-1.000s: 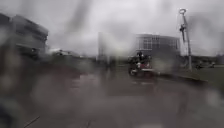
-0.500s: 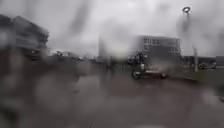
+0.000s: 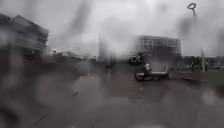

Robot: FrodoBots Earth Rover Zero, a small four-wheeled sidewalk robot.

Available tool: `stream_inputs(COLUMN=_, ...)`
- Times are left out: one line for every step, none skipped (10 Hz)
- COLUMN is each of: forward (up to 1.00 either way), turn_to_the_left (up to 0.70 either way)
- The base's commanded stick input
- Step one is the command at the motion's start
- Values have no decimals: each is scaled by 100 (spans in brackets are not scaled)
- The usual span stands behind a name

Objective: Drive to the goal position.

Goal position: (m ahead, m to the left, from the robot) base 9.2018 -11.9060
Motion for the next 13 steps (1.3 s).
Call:
stream_inputs(forward=100, turn_to_the_left=0)
stream_inputs(forward=100, turn_to_the_left=0)
stream_inputs(forward=100, turn_to_the_left=0)
stream_inputs(forward=100, turn_to_the_left=0)
stream_inputs(forward=100, turn_to_the_left=0)
stream_inputs(forward=100, turn_to_the_left=0)
stream_inputs(forward=100, turn_to_the_left=0)
stream_inputs(forward=100, turn_to_the_left=0)
stream_inputs(forward=100, turn_to_the_left=0)
stream_inputs(forward=100, turn_to_the_left=0)
stream_inputs(forward=100, turn_to_the_left=0)
stream_inputs(forward=100, turn_to_the_left=0)
stream_inputs(forward=100, turn_to_the_left=0)
